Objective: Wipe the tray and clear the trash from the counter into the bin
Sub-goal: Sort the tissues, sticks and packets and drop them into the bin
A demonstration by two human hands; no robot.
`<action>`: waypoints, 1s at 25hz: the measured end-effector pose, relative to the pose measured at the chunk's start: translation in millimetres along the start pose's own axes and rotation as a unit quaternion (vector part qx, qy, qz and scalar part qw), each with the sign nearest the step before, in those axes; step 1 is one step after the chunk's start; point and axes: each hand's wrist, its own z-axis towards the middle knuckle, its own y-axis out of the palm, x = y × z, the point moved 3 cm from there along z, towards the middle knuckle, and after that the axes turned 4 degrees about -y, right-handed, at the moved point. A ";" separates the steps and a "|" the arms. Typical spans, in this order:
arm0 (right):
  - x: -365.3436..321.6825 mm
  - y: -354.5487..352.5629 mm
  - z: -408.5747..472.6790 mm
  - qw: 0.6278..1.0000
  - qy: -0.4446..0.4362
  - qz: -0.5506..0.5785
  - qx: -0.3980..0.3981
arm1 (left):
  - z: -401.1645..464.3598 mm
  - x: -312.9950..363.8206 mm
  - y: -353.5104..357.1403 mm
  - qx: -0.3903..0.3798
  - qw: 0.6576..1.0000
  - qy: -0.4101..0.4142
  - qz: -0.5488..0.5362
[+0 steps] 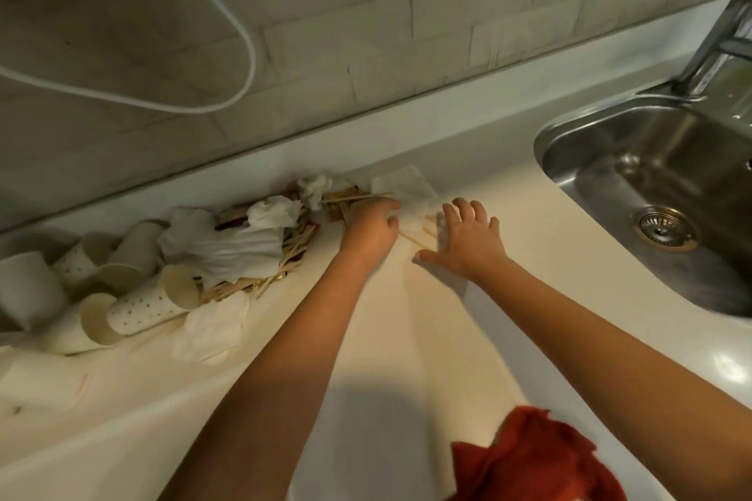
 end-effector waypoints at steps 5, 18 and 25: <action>-1.4 3.8 31.9 1.000 0.007 0.011 0.027 | 39.0 -7.1 15.5 -0.022 0.988 0.033 0.148; -17.0 9.3 44.9 0.999 0.025 -0.022 0.015 | 27.6 -8.8 -1.9 0.123 0.988 -0.022 -0.087; -21.2 12.8 39.7 0.997 0.015 -0.070 -0.010 | 15.1 -11.3 -16.1 0.115 0.890 -0.178 -0.405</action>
